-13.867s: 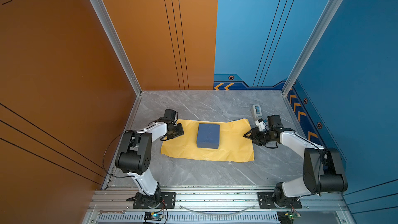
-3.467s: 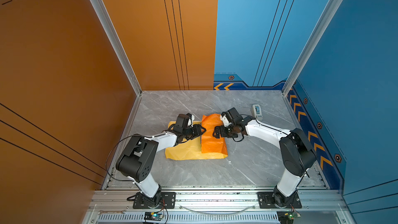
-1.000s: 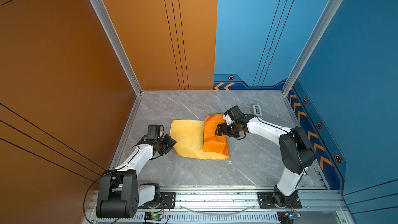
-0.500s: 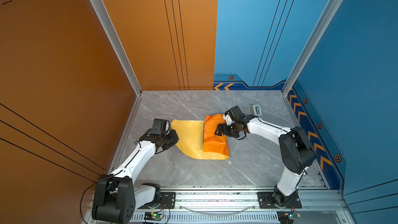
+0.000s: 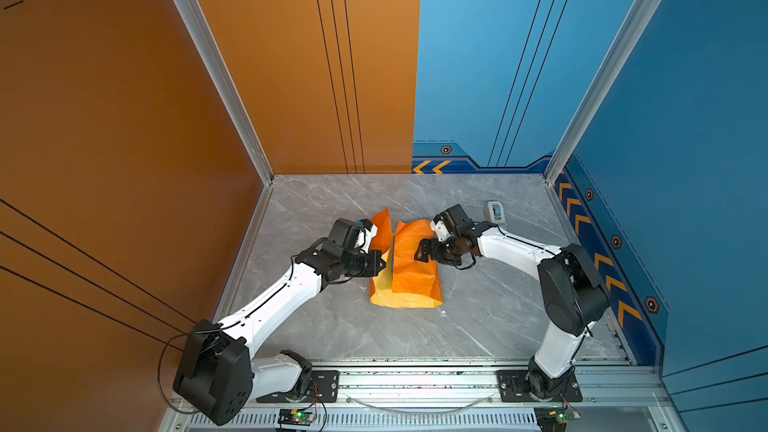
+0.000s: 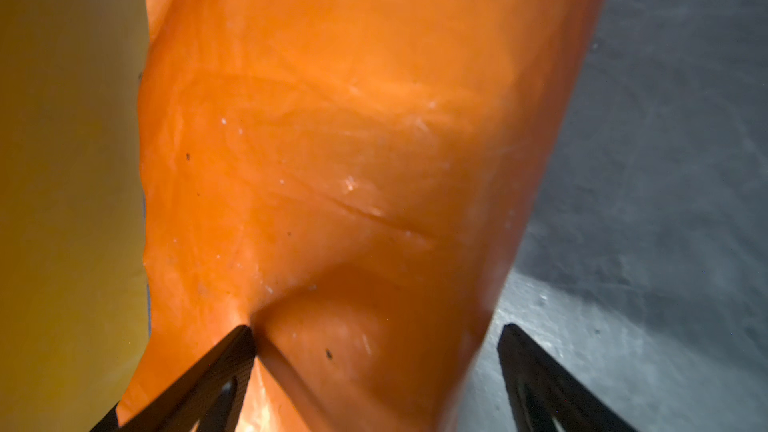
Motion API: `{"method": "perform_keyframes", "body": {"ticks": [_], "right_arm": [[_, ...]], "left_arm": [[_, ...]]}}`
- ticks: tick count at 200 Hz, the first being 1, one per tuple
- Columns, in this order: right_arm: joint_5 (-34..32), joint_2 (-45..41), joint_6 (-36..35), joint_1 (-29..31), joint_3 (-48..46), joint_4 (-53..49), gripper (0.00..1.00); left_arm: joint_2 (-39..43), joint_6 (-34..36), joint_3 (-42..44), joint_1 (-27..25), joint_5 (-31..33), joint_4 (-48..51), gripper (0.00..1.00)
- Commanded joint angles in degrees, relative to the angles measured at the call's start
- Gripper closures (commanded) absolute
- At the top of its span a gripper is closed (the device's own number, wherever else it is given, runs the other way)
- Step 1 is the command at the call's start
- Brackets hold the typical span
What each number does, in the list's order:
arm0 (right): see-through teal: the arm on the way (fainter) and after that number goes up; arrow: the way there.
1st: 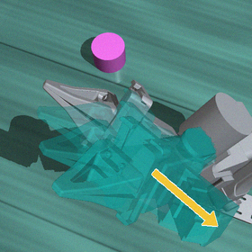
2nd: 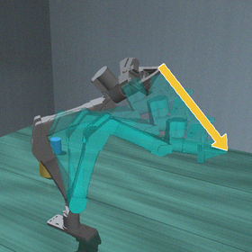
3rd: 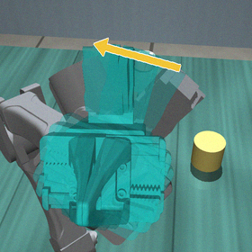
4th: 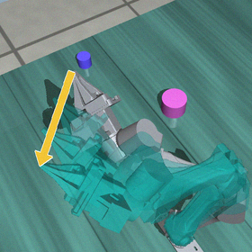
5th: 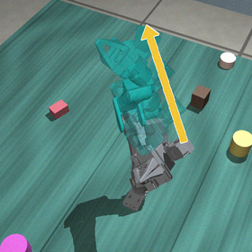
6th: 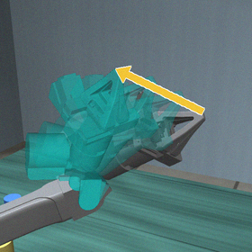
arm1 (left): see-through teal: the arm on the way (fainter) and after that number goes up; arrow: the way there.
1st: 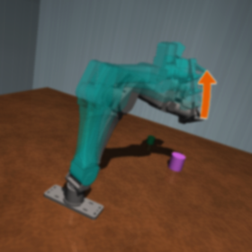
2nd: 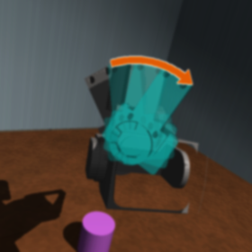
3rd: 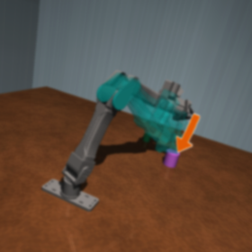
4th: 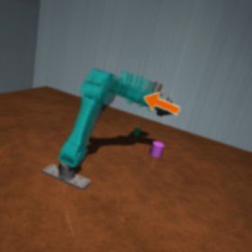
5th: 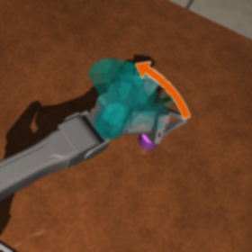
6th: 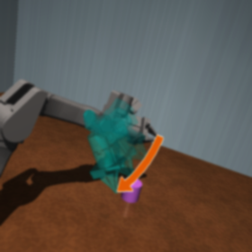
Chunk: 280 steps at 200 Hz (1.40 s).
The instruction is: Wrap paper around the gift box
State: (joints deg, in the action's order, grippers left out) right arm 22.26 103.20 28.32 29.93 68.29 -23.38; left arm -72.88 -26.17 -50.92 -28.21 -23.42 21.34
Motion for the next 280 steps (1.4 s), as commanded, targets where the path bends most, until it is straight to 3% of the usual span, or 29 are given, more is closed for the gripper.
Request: {"method": "perform_keyframes", "body": {"ticks": [1, 67, 124, 178, 211, 280], "right_arm": [[-1.1, 2.0, -0.8, -0.1, -2.0, -1.6, 0.06], [0.7, 1.1, 0.4, -1.2, -3.4, 0.7, 0.07], [3.4, -1.8, 2.1, -2.3, -4.9, 3.7, 0.05], [11.6, -8.8, 9.5, -7.0, -11.4, 16.0, 0.02], [16.1, -8.8, 13.5, -8.0, -13.6, 23.2, 0.01], [10.6, -5.1, 9.1, -4.6, -7.4, 14.4, 0.01]], "left_arm": [[-2.1, 3.9, -1.9, -2.5, -5.3, -4.1, 1.0], [-12.9, 3.8, -3.4, -6.6, -9.2, -12.4, 1.0], [-17.1, 3.8, -4.5, -6.3, -6.7, -11.1, 1.0], [-18.5, 3.8, -5.0, -6.2, -5.9, -8.9, 1.0], [-19.5, 4.3, -6.2, -6.3, -5.9, -7.7, 1.0], [-20.8, 6.7, -10.1, -7.5, -5.2, -3.7, 1.0]]}}
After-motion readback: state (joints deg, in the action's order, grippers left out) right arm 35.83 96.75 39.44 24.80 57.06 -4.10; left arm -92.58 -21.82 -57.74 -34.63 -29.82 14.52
